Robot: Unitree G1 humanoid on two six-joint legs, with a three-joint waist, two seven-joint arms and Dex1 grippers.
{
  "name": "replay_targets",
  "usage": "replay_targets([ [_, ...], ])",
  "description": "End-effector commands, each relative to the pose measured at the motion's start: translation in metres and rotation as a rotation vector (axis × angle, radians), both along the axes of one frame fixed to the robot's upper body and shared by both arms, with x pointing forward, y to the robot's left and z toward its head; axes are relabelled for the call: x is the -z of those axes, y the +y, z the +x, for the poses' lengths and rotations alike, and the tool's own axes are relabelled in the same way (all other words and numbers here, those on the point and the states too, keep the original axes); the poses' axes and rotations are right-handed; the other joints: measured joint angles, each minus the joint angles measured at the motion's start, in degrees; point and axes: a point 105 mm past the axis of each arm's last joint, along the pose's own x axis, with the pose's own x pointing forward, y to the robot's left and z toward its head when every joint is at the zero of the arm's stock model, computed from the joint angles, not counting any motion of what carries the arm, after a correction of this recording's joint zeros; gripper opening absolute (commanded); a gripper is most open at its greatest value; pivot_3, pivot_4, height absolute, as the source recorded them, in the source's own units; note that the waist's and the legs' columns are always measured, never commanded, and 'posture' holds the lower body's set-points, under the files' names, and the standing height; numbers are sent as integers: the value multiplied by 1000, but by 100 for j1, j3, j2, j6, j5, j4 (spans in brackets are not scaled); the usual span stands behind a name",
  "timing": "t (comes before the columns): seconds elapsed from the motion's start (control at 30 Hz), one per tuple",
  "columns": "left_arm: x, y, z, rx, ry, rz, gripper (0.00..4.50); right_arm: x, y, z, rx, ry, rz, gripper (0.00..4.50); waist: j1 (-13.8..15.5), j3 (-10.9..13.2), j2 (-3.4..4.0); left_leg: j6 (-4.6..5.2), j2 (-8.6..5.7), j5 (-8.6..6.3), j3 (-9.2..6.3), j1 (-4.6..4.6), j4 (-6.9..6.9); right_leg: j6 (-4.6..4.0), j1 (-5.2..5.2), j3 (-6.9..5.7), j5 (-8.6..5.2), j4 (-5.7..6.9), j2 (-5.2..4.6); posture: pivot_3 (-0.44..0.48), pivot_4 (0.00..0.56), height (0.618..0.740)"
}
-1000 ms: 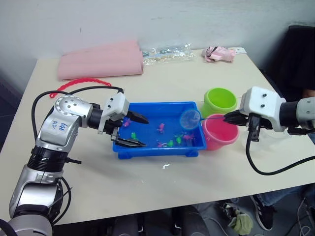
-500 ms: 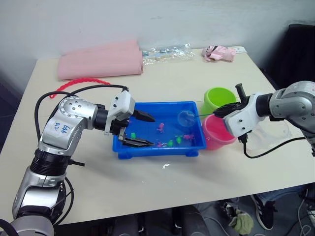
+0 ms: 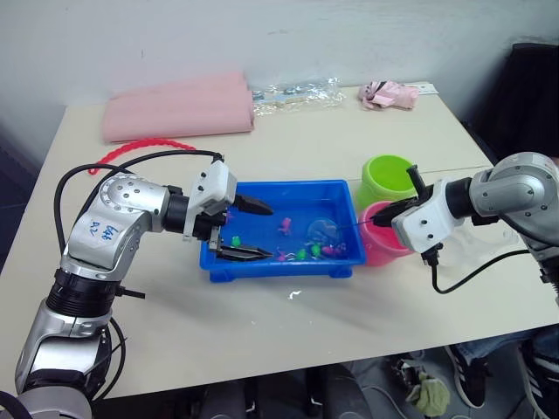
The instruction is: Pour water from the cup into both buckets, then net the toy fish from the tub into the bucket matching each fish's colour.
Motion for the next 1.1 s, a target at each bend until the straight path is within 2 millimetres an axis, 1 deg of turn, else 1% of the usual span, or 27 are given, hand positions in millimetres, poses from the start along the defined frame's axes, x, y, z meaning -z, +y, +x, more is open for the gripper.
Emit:
replay_targets([
  [0.03, -10, 1, -5, 18, -41, -14, 4400, -18, 2, -5, 33, -11, 67, 0, -2, 0, 0, 0, 0, 0, 0, 0, 1, 0, 0, 0, 0, 1, 0, 0, 150, 738],
  [0.17, -8, 2, -5, 35, -45, 9, 4400, -20, 0, -1, 43, -58, 49, 0, -3, 0, 0, 0, -1, 0, 1, 1, 1, 0, -1, 0, 0, 1, 1, 0, 150, 738],
  [0.33, -2, 5, -7, 45, -53, 43, 4400, -24, -9, 6, 7, -171, -58, 0, -11, 1, 1, 0, -4, 0, 5, 1, 0, 0, -2, 0, 0, 0, 1, 0, 150, 738],
  [0.4, -2, 5, -7, 49, -50, 41, 4400, -21, -13, 6, -31, -190, -117, 0, -9, 1, 2, 0, -3, 0, 7, 1, 0, 0, -2, 1, 0, 0, 1, 0, 150, 738],
  [0.47, -2, 5, -9, 58, -44, 44, 4400, -15, -13, 4, -55, -173, -129, 0, -8, 1, 2, 0, -2, 0, 6, 1, 0, 0, -2, 1, 0, -1, 2, 0, 150, 738],
  [0.63, 2, 7, -15, 93, -30, 74, 4400, -4, -7, -8, -74, -74, -83, 0, -7, 1, 2, 0, -3, 0, 5, 0, -1, 0, -2, 1, 0, -1, 2, 0, 150, 738],
  [0.77, 1, 7, -16, 101, -30, 76, 4400, -5, -4, -11, -31, -14, -24, 0, -6, 1, 2, 0, -2, 0, 3, 1, 4, 0, -1, 1, 0, 2, 2, 0, 150, 738],
  [0.93, 0, 8, -14, 95, -40, 76, 4400, -7, -5, -15, 196, 225, 207, 0, 3, 1, 2, 0, 0, 0, -1, 0, 5, 0, 1, 0, 0, 3, 2, 0, 150, 738],
  [1.0, 0, 8, -14, 95, -43, 76, 4400, -5, -9, -17, 284, 308, 262, 0, 9, 1, 2, 0, -1, 0, -2, 0, 5, 0, 1, -1, 0, 3, 1, 0, 150, 738],
  [1.1, 0, 7, -13, 95, -45, 76, 4400, -3, -12, -21, 355, 373, 297, 0, 15, 1, 2, 0, -4, 0, -2, -1, 7, 0, 1, -1, 0, 4, 1, 0, 150, 738],
])
